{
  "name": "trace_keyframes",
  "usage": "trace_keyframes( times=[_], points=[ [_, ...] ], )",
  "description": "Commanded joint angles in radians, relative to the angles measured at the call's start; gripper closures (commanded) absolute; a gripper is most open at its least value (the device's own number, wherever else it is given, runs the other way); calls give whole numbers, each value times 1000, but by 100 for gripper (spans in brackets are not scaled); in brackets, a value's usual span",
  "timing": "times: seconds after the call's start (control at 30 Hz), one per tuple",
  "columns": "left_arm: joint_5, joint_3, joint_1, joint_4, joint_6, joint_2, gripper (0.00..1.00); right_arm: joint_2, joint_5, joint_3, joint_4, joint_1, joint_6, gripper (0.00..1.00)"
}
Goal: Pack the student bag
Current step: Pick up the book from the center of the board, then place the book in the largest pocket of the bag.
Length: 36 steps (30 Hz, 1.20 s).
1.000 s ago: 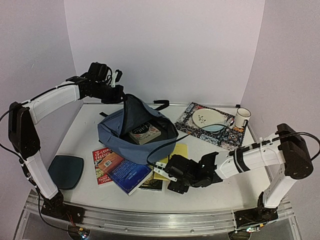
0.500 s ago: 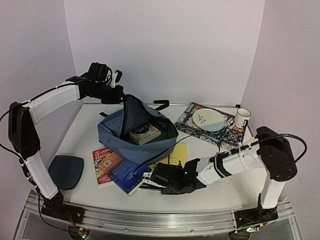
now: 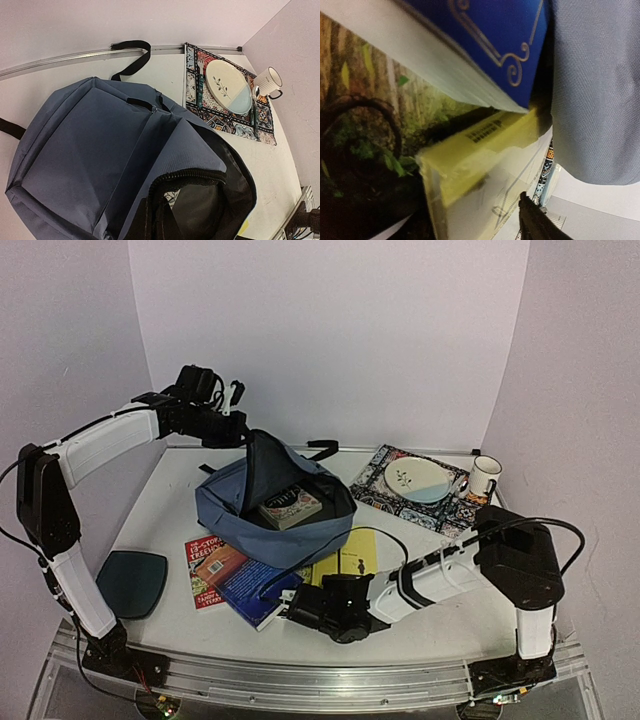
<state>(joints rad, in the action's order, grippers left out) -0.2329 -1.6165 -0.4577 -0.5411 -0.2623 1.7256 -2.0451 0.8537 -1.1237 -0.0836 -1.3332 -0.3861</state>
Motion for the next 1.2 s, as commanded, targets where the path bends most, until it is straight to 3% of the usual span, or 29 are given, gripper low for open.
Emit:
trace_keyframes(
  times=[0.0, 0.13, 0.37, 0.7, 0.93, 1.17],
  points=[
    [-3, -56, 10, 12, 12, -9, 100, -6, 39, 19, 51, -13, 3, 58],
    [-7, -58, 9, 12, 11, -9, 100, 79, 35, 26, 61, -36, -25, 77],
    [-14, -69, 11, 10, 12, -8, 100, 247, -5, -18, 222, -49, -16, 99],
    [-9, -76, 12, -1, 22, -8, 100, 477, -181, -174, 537, -49, -39, 100],
    [-26, -92, 16, -11, 32, -9, 100, 578, -314, -314, 693, -49, -214, 100],
    [-63, -102, 16, -29, 63, -13, 100, 550, -275, -498, 731, -49, -403, 100]
  ],
)
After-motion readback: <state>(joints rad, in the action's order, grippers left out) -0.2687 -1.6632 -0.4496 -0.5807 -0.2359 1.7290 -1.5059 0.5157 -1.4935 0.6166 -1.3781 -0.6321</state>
